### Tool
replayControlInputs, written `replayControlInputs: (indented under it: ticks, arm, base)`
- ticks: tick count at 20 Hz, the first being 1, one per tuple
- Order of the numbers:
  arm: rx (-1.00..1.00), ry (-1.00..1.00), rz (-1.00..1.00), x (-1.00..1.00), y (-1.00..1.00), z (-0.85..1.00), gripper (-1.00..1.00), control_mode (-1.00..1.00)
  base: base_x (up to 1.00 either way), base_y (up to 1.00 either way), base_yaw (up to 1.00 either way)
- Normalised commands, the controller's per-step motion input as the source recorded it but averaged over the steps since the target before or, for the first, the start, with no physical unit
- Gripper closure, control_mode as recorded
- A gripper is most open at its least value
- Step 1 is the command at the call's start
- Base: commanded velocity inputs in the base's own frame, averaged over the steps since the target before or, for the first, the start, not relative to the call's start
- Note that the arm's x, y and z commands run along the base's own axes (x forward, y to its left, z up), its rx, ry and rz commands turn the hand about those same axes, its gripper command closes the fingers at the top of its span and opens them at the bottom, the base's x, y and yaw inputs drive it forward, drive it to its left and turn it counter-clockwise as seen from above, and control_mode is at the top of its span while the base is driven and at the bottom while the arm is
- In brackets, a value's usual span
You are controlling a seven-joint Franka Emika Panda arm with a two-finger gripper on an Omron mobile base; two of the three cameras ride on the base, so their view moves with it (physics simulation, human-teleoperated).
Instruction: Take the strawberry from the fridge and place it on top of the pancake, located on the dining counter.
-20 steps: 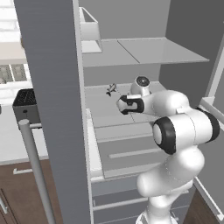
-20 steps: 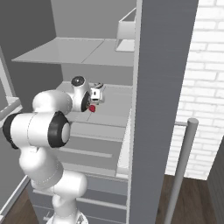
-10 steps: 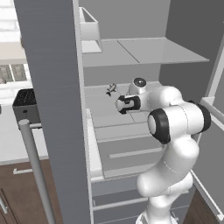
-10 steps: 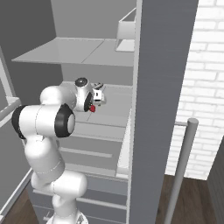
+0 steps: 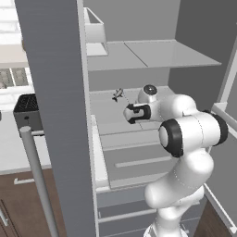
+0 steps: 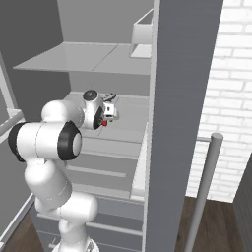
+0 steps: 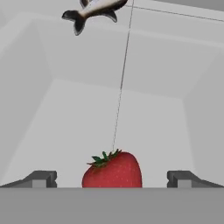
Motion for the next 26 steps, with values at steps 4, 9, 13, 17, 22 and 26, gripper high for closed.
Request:
replayControlInputs:
  ticks: [4, 9, 13, 17, 22, 26]
  arm:
    - [0.0, 0.06, 0.0, 0.1, 0.0, 0.0, -1.0, -1.0]
    - [0.0, 0.06, 0.0, 0.14, 0.0, -0.09, -1.0, -1.0]
    - [0.0, 0.0, 0.0, 0.24, 0.0, -0.12, -1.0, -1.0]
    - [0.0, 0.02, 0.0, 0.08, 0.0, -0.26, -1.0, -1.0]
    - [0.0, 0.04, 0.0, 0.0, 0.0, -0.22, -1.0, -1.0]
    - [0.0, 0.02, 0.0, 0.0, 0.0, -0.21, -1.0, -1.0]
  base:
    - [0.0, 0.0, 0.0]
    - [0.0, 0.0, 0.0]
    - [0.0, 0.0, 0.0]
    - [0.0, 0.0, 0.0]
    - [0.0, 0.0, 0.0]
    - [0.0, 0.0, 0.0]
